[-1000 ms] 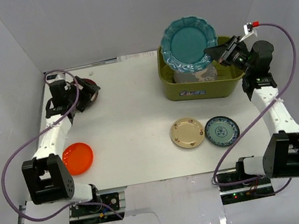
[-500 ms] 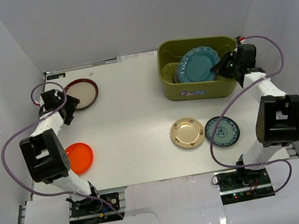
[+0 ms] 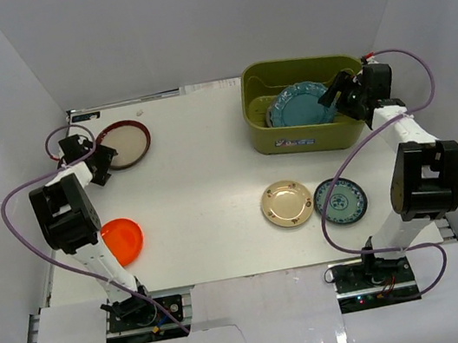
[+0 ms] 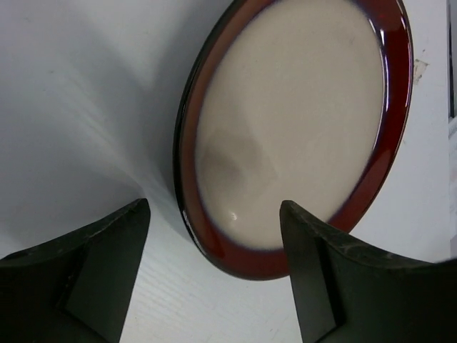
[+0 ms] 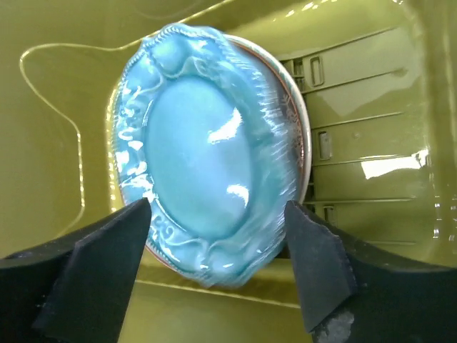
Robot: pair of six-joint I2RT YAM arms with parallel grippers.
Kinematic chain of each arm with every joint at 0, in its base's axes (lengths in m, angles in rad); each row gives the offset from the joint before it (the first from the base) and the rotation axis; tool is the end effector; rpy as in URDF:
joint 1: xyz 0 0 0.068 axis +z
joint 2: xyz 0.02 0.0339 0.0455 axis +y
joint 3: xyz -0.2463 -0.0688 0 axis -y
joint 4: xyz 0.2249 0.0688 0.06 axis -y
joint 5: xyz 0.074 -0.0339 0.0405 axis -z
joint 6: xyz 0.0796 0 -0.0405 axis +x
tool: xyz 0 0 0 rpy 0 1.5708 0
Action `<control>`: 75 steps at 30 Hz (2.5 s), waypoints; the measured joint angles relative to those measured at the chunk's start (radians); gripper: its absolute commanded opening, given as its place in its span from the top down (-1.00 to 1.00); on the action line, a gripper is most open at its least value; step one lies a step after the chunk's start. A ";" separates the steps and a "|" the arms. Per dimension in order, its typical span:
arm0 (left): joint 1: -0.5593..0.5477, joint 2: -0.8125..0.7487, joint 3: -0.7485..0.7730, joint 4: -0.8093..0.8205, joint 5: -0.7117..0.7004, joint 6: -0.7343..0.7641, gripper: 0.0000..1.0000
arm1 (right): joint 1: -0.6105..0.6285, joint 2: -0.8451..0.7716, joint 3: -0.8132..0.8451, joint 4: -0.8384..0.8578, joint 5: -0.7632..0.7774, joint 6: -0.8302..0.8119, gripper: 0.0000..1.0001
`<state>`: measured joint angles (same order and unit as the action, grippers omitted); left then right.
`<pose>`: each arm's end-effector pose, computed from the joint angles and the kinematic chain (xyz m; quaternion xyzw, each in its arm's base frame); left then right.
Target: Place the plates into the plastic bin on the countertop
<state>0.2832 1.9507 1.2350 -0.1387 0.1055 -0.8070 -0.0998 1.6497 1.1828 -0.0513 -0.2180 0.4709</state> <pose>0.4066 0.1096 0.1244 -0.4691 0.8093 -0.1383 0.3254 0.3988 -0.0226 0.2362 0.1895 0.8402 0.1846 0.4734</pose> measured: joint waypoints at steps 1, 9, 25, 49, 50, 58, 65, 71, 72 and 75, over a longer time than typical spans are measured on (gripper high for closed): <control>0.000 0.011 0.011 0.005 0.000 -0.004 -0.62 | 0.000 -0.003 0.000 -0.003 0.002 -0.005 -0.73; 0.002 0.062 0.039 0.019 0.002 -0.019 0.66 | 0.002 -0.165 -0.005 -0.014 0.006 -0.016 -0.87; -0.001 -0.190 -0.282 0.160 0.156 -0.078 1.00 | 0.446 -0.455 -0.272 0.143 -0.108 0.051 -0.87; -0.317 -0.855 -0.483 0.059 0.557 0.070 1.00 | 0.629 -0.220 -0.038 0.150 -0.142 0.105 -0.87; -0.329 -0.851 -0.474 0.058 0.556 0.075 1.00 | 0.629 -0.217 -0.038 0.150 -0.142 0.103 -0.77; -0.404 -0.845 -0.443 0.055 0.575 0.105 1.00 | 0.631 -0.204 -0.038 0.130 -0.132 0.107 0.65; -0.424 -0.827 -0.419 0.031 0.581 0.108 -0.22 | 0.629 -0.211 -0.010 0.051 -0.118 0.073 0.85; -0.483 -0.825 -0.368 0.055 0.594 0.125 -0.61 | 0.550 -0.235 0.009 -0.007 -0.164 0.089 0.84; -0.492 -0.828 -0.368 0.055 0.589 0.129 -0.60 | 0.511 -0.237 0.016 -0.021 -0.172 0.088 0.84; -0.513 -0.838 -0.378 0.058 0.571 0.133 -0.60 | 0.378 -0.237 0.034 -0.030 -0.171 0.107 0.84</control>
<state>-0.2298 1.1126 0.8574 -0.0803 0.6769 -0.6739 0.2783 1.4128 1.2167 -0.0814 -0.3885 0.5781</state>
